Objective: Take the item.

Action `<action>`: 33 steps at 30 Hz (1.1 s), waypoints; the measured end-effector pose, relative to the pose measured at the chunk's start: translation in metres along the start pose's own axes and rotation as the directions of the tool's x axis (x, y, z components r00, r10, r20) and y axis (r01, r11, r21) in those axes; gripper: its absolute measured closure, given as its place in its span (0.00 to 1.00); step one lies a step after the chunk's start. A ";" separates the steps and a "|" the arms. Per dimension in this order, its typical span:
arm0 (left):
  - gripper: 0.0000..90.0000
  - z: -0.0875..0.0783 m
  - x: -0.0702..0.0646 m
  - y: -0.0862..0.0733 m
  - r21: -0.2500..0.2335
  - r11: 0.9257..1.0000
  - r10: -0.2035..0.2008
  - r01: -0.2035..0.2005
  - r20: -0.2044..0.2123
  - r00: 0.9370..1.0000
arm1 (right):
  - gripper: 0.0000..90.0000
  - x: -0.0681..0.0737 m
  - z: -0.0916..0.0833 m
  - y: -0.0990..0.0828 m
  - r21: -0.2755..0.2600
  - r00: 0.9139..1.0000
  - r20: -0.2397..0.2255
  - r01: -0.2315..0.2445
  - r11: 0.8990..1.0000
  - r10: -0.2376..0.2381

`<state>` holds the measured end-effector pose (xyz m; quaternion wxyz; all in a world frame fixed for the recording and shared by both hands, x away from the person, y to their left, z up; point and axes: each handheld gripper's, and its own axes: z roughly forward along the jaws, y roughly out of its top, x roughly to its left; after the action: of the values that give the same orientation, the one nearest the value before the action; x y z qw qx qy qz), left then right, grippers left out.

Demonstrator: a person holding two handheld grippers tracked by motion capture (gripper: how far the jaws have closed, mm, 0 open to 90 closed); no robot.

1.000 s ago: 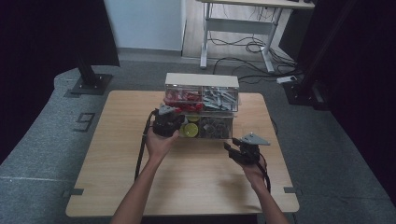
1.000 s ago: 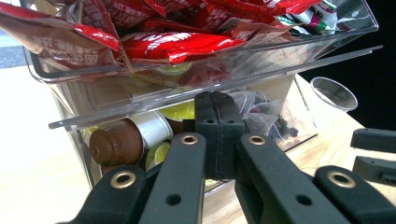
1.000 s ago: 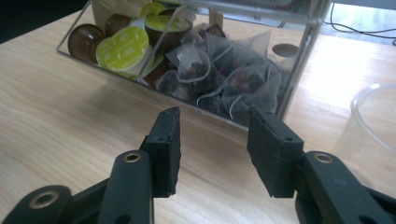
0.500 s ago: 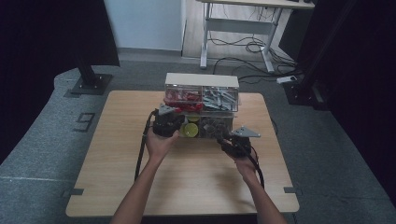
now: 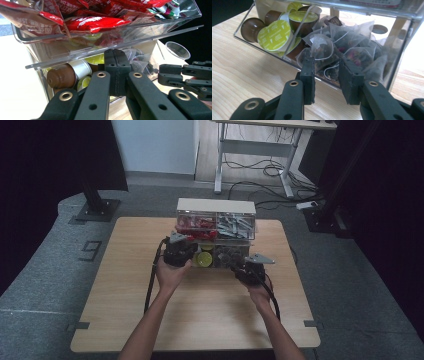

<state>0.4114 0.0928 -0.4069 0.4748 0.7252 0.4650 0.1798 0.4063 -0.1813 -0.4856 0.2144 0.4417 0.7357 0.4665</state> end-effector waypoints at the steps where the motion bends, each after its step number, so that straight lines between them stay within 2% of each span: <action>1: 1.00 0.000 0.000 0.000 -0.001 1.000 -0.001 0.001 0.000 1.000 | 0.74 0.000 0.000 0.001 -0.001 1.000 -0.002 0.002 1.000 -0.002; 7: 1.00 0.000 0.000 0.000 -0.001 1.000 -0.002 0.002 0.000 1.000 | 0.74 0.002 0.003 0.010 -0.011 1.000 0.009 0.029 1.000 -0.029; 15: 1.00 0.001 -0.001 0.000 -0.001 1.000 -0.004 0.004 0.003 1.000 | 0.73 0.000 0.009 0.014 -0.006 0.999 0.016 0.035 0.999 -0.035; 29: 1.00 0.001 -0.001 -0.001 -0.005 1.000 -0.008 0.008 0.005 1.000 | 0.71 0.002 0.024 0.017 -0.006 0.999 0.014 0.030 1.000 -0.030; 33: 1.00 0.001 -0.001 -0.001 -0.005 1.000 -0.008 0.008 0.004 1.000 | 0.76 0.002 0.026 0.016 0.001 1.000 0.006 0.024 1.000 -0.024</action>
<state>0.4112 0.0919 -0.4077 0.4783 0.7226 0.4666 0.1775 0.4316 -0.1639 -0.4843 0.2221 0.4344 0.7406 0.4620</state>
